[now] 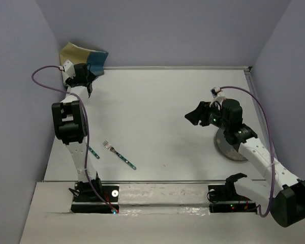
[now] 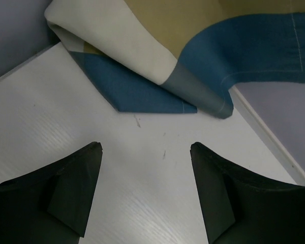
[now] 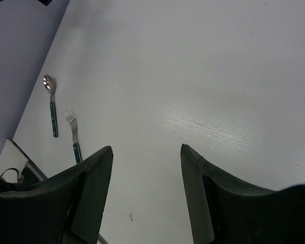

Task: Set the dinner table for one person

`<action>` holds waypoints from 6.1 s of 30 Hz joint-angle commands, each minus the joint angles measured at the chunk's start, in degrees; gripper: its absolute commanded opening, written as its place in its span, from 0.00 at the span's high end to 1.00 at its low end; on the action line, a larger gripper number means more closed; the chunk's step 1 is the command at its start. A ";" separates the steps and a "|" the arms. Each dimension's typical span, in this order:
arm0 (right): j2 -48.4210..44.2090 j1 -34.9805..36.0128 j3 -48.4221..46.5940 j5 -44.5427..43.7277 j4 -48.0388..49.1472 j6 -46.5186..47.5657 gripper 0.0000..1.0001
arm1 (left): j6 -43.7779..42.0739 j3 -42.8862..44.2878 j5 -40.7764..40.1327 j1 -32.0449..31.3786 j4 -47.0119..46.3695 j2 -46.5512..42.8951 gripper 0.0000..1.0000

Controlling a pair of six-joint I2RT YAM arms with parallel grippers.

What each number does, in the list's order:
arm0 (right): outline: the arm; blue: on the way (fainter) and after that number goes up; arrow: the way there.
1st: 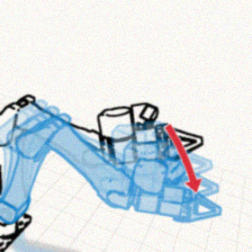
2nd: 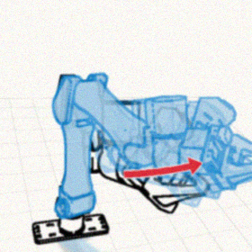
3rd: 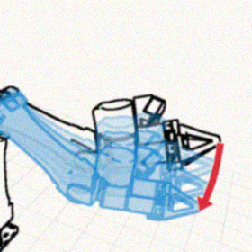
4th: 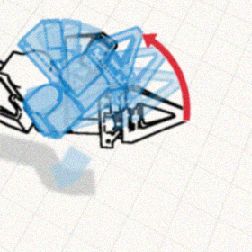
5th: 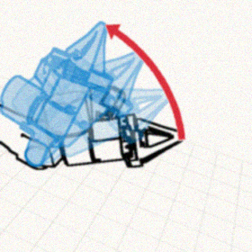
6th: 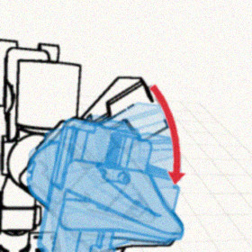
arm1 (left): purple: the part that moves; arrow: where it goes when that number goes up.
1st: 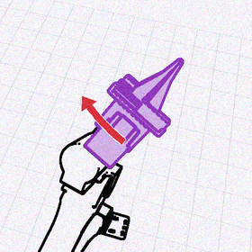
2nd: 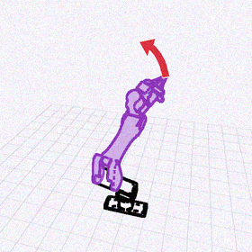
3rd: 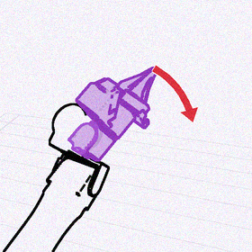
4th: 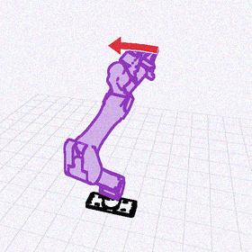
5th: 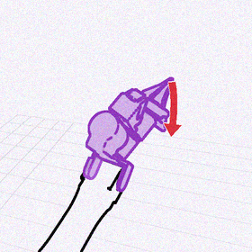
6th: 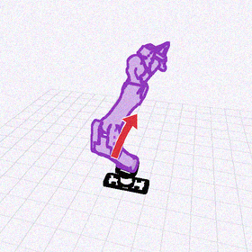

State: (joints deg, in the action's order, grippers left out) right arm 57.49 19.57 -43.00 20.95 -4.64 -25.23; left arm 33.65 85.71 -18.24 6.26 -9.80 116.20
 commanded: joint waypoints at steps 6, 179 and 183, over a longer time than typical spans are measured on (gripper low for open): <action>4.11 1.43 -3.31 2.34 6.49 2.47 0.38 | 1.77 21.41 -1.89 3.76 2.86 16.24 0.19; 13.69 9.07 -1.21 -3.90 3.67 3.96 0.36 | -6.67 8.96 7.25 -20.33 10.43 13.01 1.00; 18.96 9.61 -1.56 -0.14 9.11 1.87 0.28 | -4.83 -1.04 8.48 -19.53 2.55 1.62 1.00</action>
State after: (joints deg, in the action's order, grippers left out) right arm 72.69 28.10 -44.82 16.82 -2.87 -21.47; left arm 27.11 93.56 -10.92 -14.09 -2.22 129.38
